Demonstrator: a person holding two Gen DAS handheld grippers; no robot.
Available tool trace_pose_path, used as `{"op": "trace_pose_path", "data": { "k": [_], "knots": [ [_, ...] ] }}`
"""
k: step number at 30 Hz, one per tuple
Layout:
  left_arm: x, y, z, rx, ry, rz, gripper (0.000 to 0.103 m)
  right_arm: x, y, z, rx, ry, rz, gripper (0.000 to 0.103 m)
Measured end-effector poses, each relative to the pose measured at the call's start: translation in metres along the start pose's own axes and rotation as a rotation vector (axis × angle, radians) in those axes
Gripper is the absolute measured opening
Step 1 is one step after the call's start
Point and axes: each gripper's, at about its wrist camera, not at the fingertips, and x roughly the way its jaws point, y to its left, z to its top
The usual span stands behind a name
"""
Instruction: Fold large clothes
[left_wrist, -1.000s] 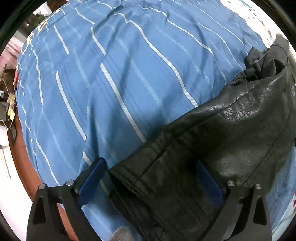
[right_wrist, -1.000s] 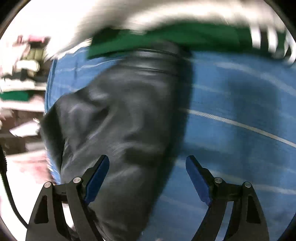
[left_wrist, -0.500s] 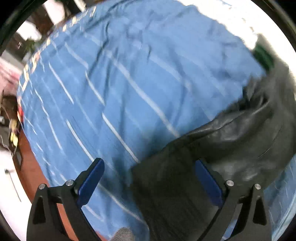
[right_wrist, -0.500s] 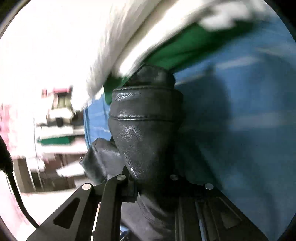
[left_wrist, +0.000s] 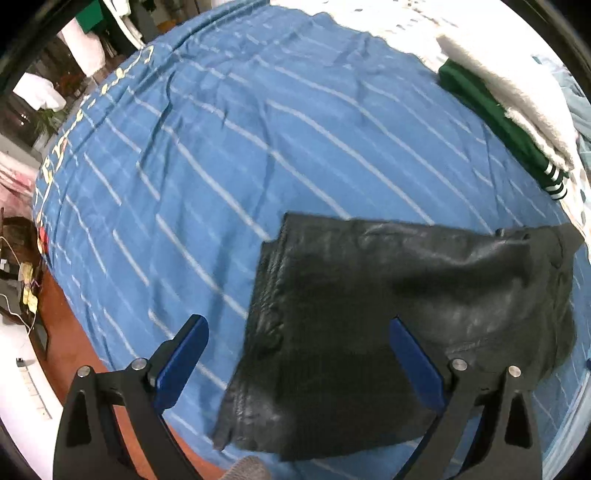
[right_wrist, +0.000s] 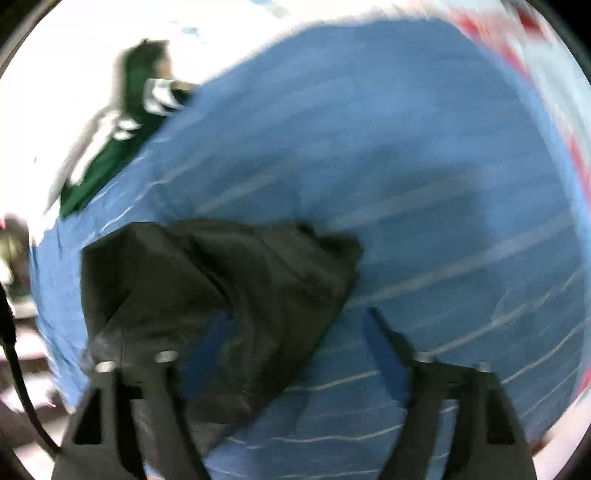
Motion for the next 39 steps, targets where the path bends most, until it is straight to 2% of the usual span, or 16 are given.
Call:
{"op": "trace_pose_path", "data": {
  "k": [3, 7, 9, 10, 13, 16, 19, 22, 25, 28, 29, 32, 34, 35, 36, 39],
  "knots": [
    [0.005, -0.011, 0.009, 0.0, 0.006, -0.019, 0.1, -0.01, 0.064, 0.0, -0.222, -0.007, 0.032, 0.088],
    [0.007, -0.025, 0.016, -0.005, -0.006, 0.006, 0.1, 0.02, 0.151, -0.013, -0.413, 0.136, 0.148, 0.088],
    [0.01, -0.028, 0.018, -0.007, -0.002, 0.021, 0.1, 0.055, 0.189, -0.015, -0.431, 0.215, 0.199, 0.079],
    [0.011, -0.029, 0.019, -0.009, 0.001, 0.024, 0.1, 0.072, 0.206, -0.016, -0.44, 0.238, 0.203, 0.065],
    [0.01, -0.031, 0.017, -0.007, 0.005, 0.029, 0.1, 0.137, 0.23, -0.011, -0.417, 0.261, 0.088, 0.062],
    [0.01, -0.033, 0.012, 0.005, 0.02, 0.035, 0.1, 0.148, 0.239, -0.005, -0.404, 0.277, 0.038, 0.063],
    [0.009, -0.036, 0.008, 0.007, 0.04, 0.04, 0.1, 0.117, 0.238, -0.001, -0.413, 0.273, 0.079, 0.062],
    [0.006, -0.034, 0.004, -0.011, 0.039, 0.066, 0.1, 0.081, 0.228, -0.002, -0.406, 0.268, 0.238, 0.06],
    [0.007, -0.027, -0.001, -0.041, 0.04, 0.1, 0.1, 0.1, 0.235, -0.012, -0.406, 0.358, 0.327, 0.033],
    [0.012, -0.023, -0.002, -0.056, 0.058, 0.121, 0.1, 0.161, 0.247, -0.023, -0.42, 0.386, 0.262, 0.033],
    [0.012, -0.023, -0.001, -0.051, 0.057, 0.129, 0.1, 0.168, 0.253, -0.02, -0.404, 0.384, 0.29, 0.033],
    [0.004, -0.033, 0.004, -0.027, 0.023, 0.124, 0.1, 0.149, 0.248, -0.013, -0.392, 0.395, 0.344, 0.034],
    [0.001, -0.048, 0.008, -0.012, 0.013, 0.086, 0.1, 0.124, 0.22, -0.007, -0.331, 0.357, 0.418, 0.044],
    [0.001, -0.057, 0.01, -0.006, 0.011, 0.069, 0.1, 0.109, 0.198, -0.004, -0.295, 0.317, 0.424, 0.066],
    [0.001, -0.066, 0.01, 0.002, 0.009, 0.049, 0.1, 0.091, 0.167, -0.002, -0.252, 0.262, 0.41, 0.076],
    [0.014, -0.105, 0.013, 0.045, 0.0, 0.011, 0.1, 0.065, 0.082, -0.005, -0.107, 0.202, 0.378, 0.08]
  ]
}}
